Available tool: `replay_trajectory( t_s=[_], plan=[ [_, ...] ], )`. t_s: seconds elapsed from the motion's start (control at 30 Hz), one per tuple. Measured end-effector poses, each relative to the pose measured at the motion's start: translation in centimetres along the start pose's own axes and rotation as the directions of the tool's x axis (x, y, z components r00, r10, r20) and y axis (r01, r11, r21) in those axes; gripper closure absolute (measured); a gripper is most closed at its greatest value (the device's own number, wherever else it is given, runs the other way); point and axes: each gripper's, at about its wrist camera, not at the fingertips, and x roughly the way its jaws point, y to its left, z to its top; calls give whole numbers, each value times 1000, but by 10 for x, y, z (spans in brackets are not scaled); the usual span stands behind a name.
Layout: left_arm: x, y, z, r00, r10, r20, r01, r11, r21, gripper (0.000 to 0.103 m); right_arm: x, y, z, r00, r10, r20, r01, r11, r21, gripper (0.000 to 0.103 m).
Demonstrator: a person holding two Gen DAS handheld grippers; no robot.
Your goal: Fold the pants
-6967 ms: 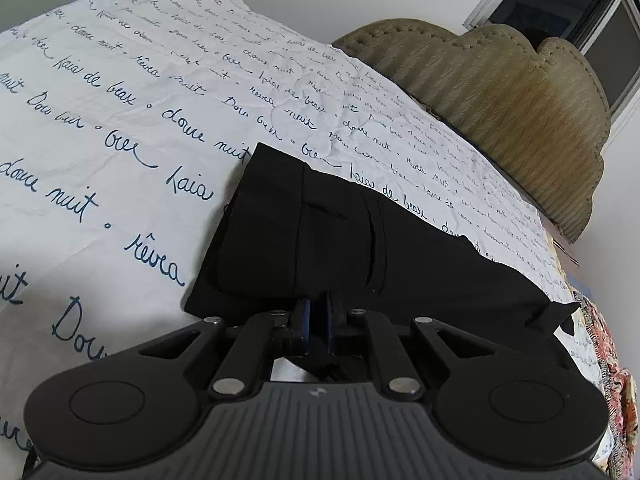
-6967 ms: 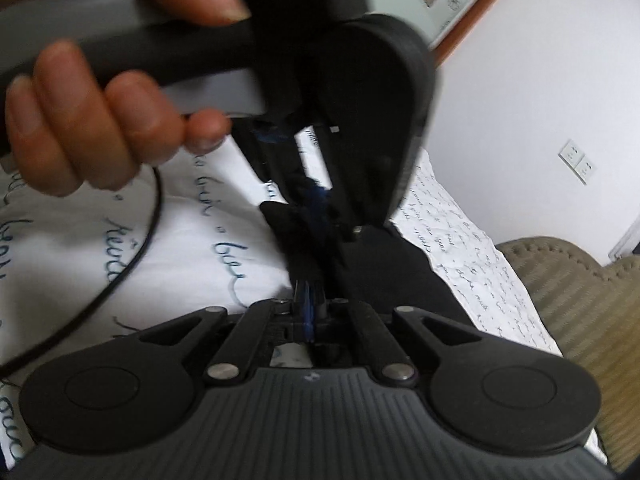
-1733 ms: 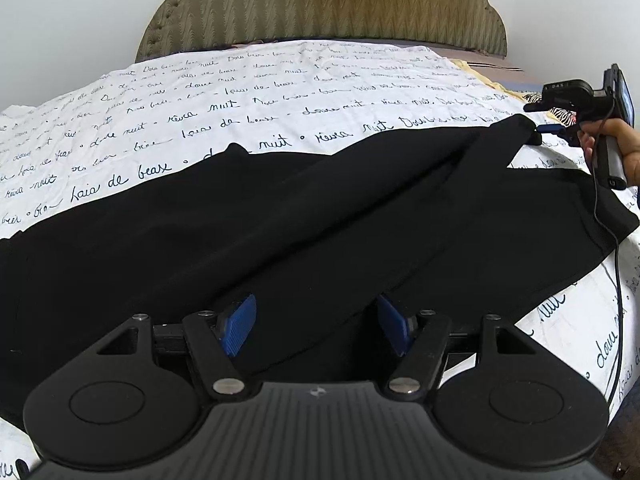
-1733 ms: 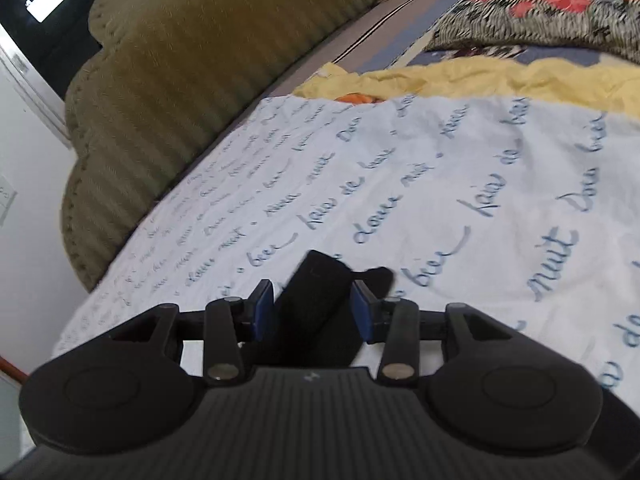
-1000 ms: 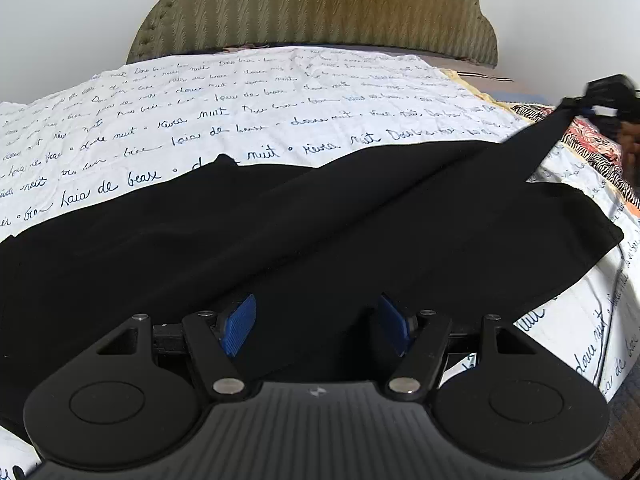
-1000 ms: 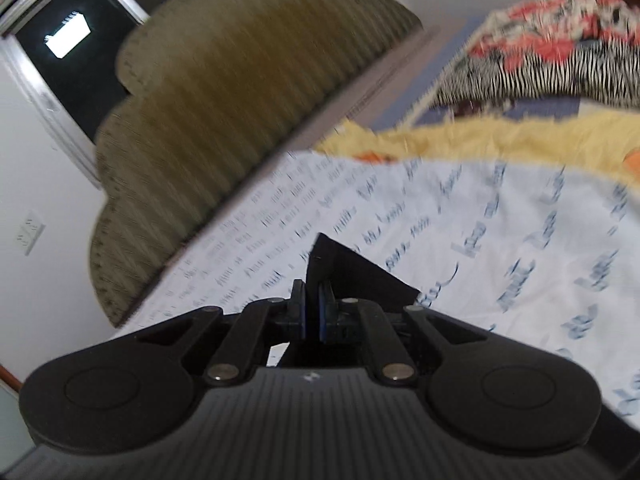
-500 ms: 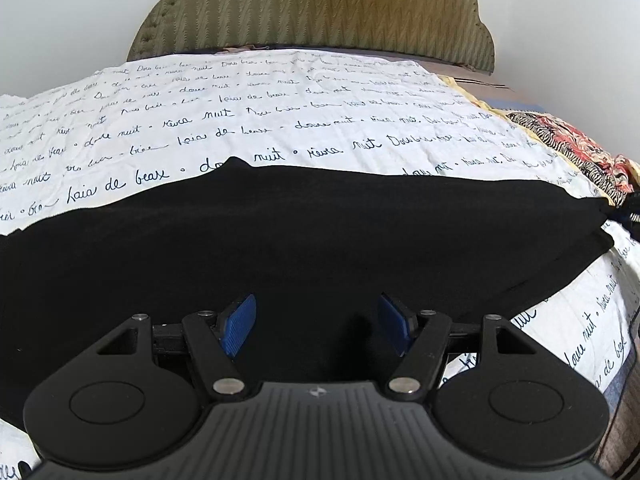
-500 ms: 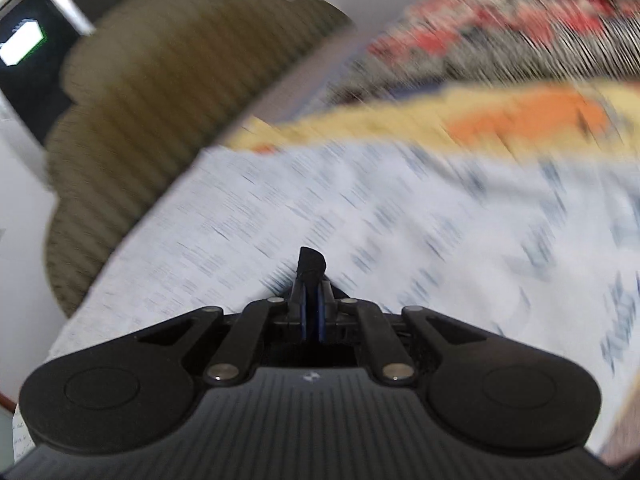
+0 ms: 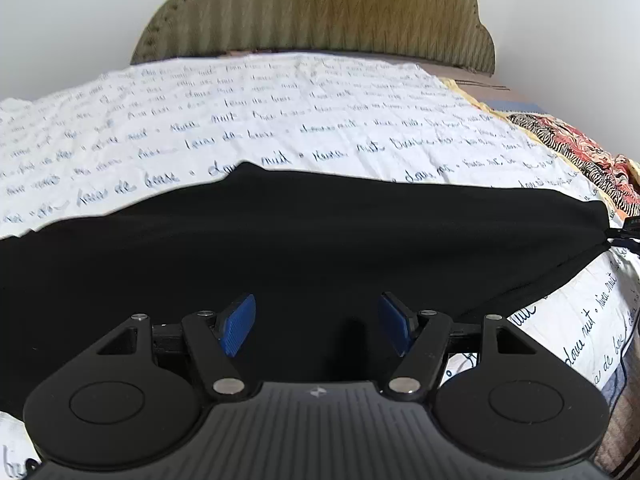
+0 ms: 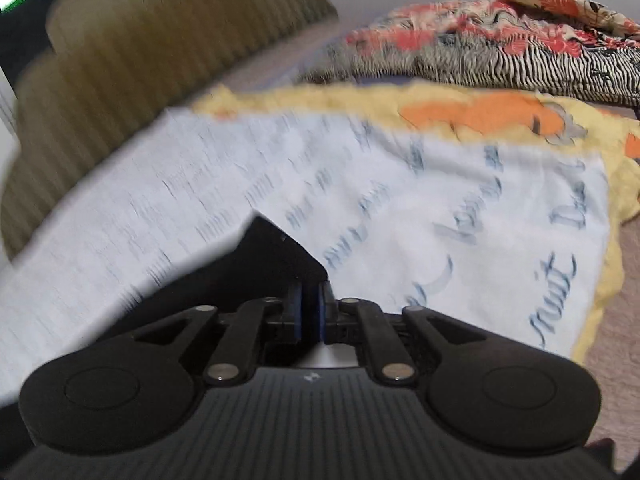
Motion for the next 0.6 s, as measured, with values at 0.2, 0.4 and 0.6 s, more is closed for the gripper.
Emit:
replay_trajectory(
  t_s=[0.2, 0.4, 0.6],
  plan=[
    [-8, 18, 0, 998, 54, 26, -52, 997, -49, 29, -62, 31, -22, 952, -82, 294, 111, 990, -84, 70],
    [-15, 30, -2, 995, 94, 24, -92, 993, -78, 29, -127, 175, -125, 888, 376, 266, -69, 681, -729, 44],
    [-32, 39, -9, 984, 171, 54, -169, 984, -49, 29, -151, 264, -249, 828, 558, 57, -65, 196, -978, 44]
  ],
)
